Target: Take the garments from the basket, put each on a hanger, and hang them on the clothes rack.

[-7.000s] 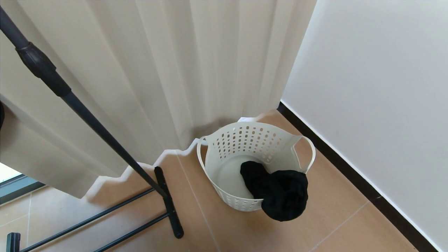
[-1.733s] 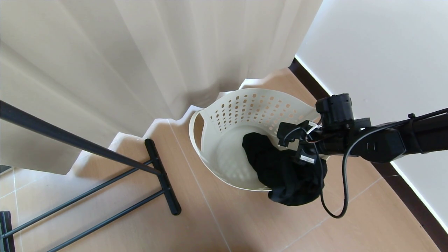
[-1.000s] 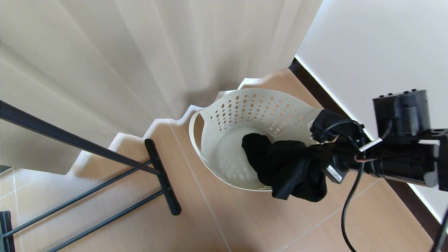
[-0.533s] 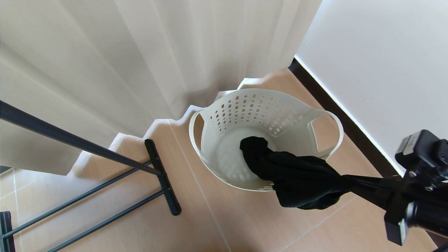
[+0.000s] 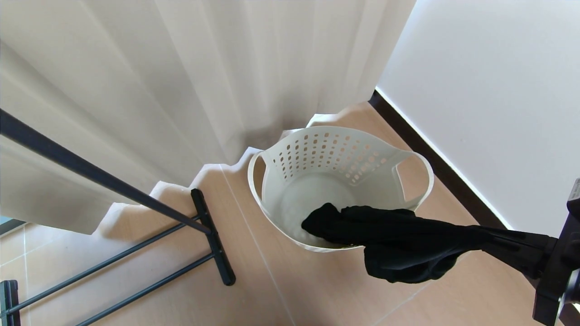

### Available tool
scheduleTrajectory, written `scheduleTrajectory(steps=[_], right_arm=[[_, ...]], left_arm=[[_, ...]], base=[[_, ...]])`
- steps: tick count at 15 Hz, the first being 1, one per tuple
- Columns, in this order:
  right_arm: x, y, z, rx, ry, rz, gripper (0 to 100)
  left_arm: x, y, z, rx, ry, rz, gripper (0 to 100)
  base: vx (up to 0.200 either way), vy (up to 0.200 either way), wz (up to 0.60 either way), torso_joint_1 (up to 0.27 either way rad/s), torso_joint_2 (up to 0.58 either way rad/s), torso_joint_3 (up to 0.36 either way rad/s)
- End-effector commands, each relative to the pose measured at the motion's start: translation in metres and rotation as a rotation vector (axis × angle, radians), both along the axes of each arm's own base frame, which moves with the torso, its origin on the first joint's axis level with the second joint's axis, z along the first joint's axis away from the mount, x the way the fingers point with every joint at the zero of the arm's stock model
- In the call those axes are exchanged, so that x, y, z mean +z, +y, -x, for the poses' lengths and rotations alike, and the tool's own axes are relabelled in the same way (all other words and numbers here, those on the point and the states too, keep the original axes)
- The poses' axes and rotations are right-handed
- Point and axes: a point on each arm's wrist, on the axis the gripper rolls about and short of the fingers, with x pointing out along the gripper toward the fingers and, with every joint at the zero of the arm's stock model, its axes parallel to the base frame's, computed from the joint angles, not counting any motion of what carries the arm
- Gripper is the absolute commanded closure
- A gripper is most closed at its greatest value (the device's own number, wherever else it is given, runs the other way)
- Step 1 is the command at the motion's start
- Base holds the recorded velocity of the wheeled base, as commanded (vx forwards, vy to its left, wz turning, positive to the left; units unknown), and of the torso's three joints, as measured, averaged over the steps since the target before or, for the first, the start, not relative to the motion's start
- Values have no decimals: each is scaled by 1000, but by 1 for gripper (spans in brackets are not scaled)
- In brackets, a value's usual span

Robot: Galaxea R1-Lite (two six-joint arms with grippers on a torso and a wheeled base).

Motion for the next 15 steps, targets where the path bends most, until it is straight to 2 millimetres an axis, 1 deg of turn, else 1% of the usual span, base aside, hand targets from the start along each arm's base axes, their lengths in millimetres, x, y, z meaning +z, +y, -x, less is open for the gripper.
scheduleTrajectory(steps=[1,10,15], right_arm=[[-1,0,-1,-5,2,2,100],[0,-4,-4,-39,2,0,100],[-3,-2,-8,-40,20,10,100]], left_arm=[[0,0,0,1,0,1,0],[0,0,0,1,0,1,0],[0,0,0,1,0,1,0]], base=[[0,0,0,2,7,188],[0,0,0,1,1,201],[0,0,0,4,2,176]])
